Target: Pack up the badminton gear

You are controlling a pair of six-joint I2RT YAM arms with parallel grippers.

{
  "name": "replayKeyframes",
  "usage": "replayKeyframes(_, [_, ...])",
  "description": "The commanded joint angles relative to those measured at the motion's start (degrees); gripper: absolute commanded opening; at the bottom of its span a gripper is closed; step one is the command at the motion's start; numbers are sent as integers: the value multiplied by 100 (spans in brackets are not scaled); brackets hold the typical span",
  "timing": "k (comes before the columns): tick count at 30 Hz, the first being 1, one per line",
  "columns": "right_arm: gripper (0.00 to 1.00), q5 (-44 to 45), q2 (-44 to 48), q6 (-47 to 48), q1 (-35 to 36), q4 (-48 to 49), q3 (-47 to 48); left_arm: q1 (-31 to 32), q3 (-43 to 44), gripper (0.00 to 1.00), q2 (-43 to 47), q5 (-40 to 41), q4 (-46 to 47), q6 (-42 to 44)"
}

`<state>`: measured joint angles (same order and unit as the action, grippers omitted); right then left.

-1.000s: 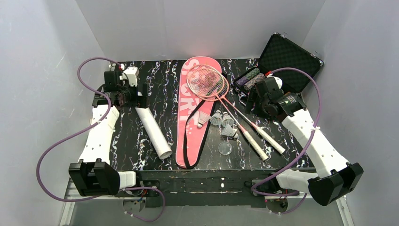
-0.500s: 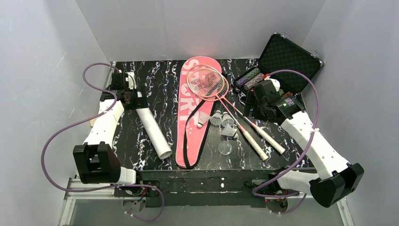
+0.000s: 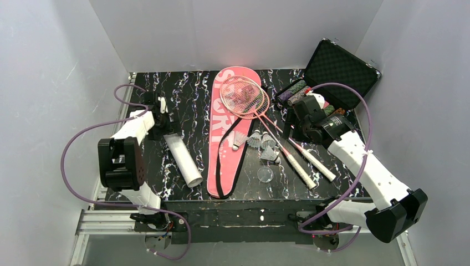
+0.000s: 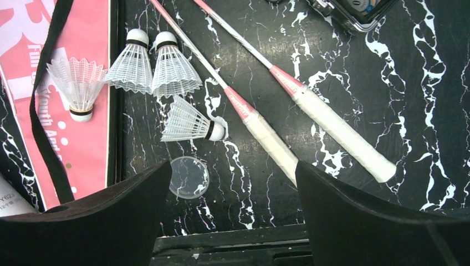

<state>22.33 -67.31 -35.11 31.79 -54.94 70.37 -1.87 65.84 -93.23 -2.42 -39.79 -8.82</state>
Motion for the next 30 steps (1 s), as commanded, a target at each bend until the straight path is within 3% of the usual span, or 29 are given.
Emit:
replayKeyframes(1, [91,93,-135,-116,120,201,94,-25,-62,98,-127,-337,211,-143])
replayKeyframes(8, [92,38,-258,-125,195,351,92,9,-413,98,-317,-478,473,-12])
replayKeyframes(15, [92,-96,-571,-168,268,544,138,105,-247,84,-108,-577,794,402])
replayKeyframes(20, [92,-219,-854,-209,385,649,283,371,166,66,-87,-567,784,930])
replayKeyframes(30, [93,-697,-1092,-79,605,1123,371,925,-295,67,142,-268,915,2279])
